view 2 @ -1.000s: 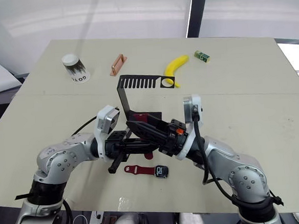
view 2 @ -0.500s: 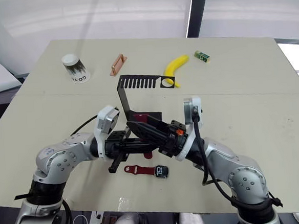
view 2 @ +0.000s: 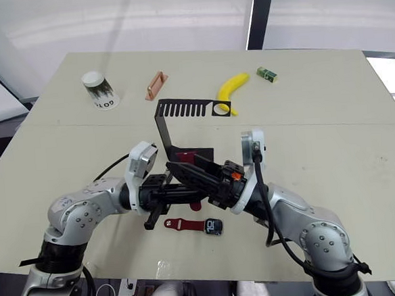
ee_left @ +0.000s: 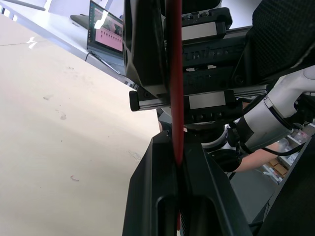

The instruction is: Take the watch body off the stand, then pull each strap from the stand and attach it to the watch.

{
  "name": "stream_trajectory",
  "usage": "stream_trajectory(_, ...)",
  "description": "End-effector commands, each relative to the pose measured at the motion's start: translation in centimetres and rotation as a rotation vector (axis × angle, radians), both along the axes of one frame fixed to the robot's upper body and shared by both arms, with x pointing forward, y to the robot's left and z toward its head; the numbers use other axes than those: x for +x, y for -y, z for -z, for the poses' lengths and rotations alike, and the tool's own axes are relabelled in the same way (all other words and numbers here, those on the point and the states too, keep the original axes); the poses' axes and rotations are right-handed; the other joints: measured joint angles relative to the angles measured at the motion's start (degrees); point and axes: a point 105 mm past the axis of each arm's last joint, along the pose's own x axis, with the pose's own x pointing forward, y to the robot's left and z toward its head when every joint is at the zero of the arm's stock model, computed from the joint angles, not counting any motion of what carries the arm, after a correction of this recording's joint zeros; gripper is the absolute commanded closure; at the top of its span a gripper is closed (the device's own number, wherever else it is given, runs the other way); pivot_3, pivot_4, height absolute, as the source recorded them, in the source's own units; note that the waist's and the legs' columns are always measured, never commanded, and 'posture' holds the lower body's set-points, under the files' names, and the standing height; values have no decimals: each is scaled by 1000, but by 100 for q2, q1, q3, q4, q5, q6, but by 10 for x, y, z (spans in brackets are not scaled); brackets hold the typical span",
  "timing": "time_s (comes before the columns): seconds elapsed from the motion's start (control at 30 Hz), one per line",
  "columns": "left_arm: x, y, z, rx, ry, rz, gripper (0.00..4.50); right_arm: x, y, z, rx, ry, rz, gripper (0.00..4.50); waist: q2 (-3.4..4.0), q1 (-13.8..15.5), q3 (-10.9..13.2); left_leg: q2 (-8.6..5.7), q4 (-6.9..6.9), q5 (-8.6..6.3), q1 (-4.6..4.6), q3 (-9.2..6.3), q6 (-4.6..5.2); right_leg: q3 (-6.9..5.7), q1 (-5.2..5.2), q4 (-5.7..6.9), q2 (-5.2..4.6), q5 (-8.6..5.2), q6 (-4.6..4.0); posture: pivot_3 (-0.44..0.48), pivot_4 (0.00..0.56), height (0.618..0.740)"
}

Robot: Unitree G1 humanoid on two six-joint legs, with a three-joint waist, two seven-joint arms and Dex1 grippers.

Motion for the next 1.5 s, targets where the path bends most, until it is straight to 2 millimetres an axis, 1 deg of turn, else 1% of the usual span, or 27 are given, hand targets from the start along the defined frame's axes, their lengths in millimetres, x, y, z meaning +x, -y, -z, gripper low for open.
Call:
stream_trajectory(0.03,-7,0,-10,-27,42,16,4500,-6,-3,-5,25,17,-17,2205,0,-1,0,0,0,0,0,0,0,0,0,0,0,0,0,0,150,729)
stream_trajectory(0.37,-7,2,-11,-32,42,17,4500,-7,-4,-4,25,10,-23,2205,0,0,0,0,0,0,0,0,0,0,0,0,0,0,0,0,150,729)
stream_trajectory(1.1,-5,5,-11,-49,43,3,4500,-2,2,-2,46,-6,10,2205,0,1,0,0,0,0,0,0,0,0,0,1,0,0,0,0,150,729)
stream_trajectory(1.13,-5,5,-11,-50,43,3,4500,-2,2,-1,46,-10,7,2632,0,1,0,0,0,0,0,0,0,0,0,0,0,0,0,0,150,729)
stream_trajectory(1.2,-5,5,-11,-53,44,5,4500,-2,2,0,46,-14,5,3337,0,0,0,0,0,0,0,0,0,0,0,0,0,0,0,0,150,729)
stream_trajectory(1.27,-5,5,-11,-55,45,6,4500,-1,2,1,45,-15,8,4369,0,1,0,0,0,0,0,0,0,0,0,1,0,0,0,0,150,729)
stream_trajectory(1.3,-5,5,-11,-56,45,7,4500,-1,2,2,42,-15,10,4448,0,0,0,0,0,0,0,0,0,0,0,1,0,0,0,0,150,729)
stream_trajectory(1.5,-6,6,-11,-61,44,12,4500,-1,3,7,39,-23,14,4448,0,1,0,0,0,0,0,0,0,0,0,1,0,0,0,0,150,729)
